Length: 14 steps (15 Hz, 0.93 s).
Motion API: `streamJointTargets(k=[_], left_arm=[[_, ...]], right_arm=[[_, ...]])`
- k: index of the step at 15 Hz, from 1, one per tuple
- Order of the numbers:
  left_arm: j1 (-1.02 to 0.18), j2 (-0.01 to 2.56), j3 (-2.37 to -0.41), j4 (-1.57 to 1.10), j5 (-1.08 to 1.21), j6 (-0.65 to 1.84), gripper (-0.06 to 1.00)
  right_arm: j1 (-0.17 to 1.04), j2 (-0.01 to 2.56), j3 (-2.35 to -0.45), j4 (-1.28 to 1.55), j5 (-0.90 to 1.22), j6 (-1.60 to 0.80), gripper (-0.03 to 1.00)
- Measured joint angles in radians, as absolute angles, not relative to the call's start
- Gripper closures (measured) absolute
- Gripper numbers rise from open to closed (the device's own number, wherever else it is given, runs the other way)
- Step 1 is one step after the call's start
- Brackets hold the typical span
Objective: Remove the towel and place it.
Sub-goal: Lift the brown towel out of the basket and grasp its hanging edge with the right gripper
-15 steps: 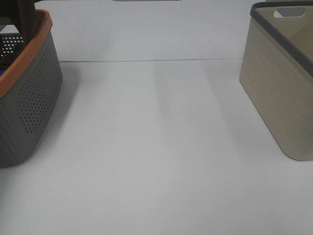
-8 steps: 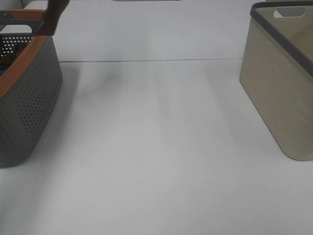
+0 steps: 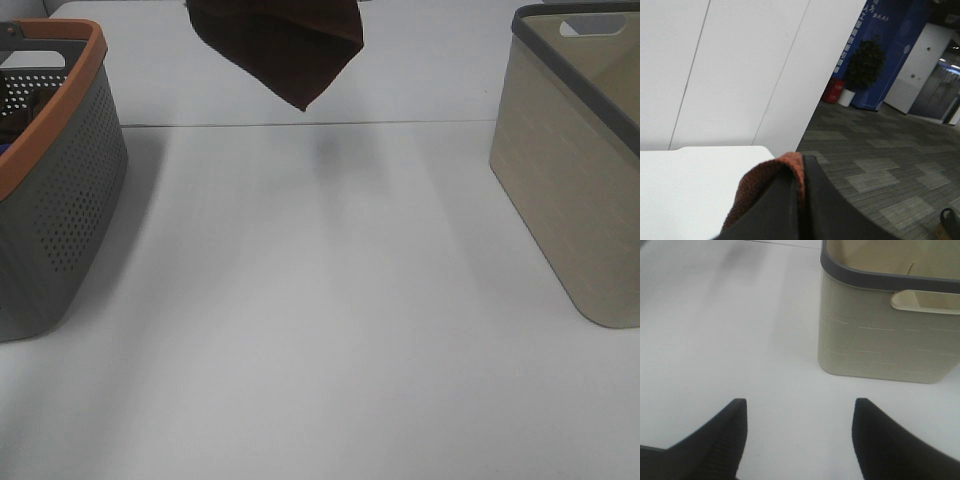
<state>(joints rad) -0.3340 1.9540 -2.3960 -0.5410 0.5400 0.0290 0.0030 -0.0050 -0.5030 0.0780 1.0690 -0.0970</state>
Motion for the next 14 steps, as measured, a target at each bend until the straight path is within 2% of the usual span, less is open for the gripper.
streamJointTargets(k=[4,9,14], left_arm=[[-0.399,2.004,-2.396,-0.286,0.656,-0.115,0.94],[-0.562,2.061,-2.396,0.141,0.879,-0.243,0.94],[-0.592,2.071,-2.396,0.214,1.015,-0.268,0.94]], right_arm=[[0.003,-0.005,-0.503,0.078,1.069,-0.097,0.37],[0.003,0.077,-0.503,0.125,1.066,-0.015,0.37],[0.003,0.138,-0.503,0.152,1.045,-0.011,0.37]])
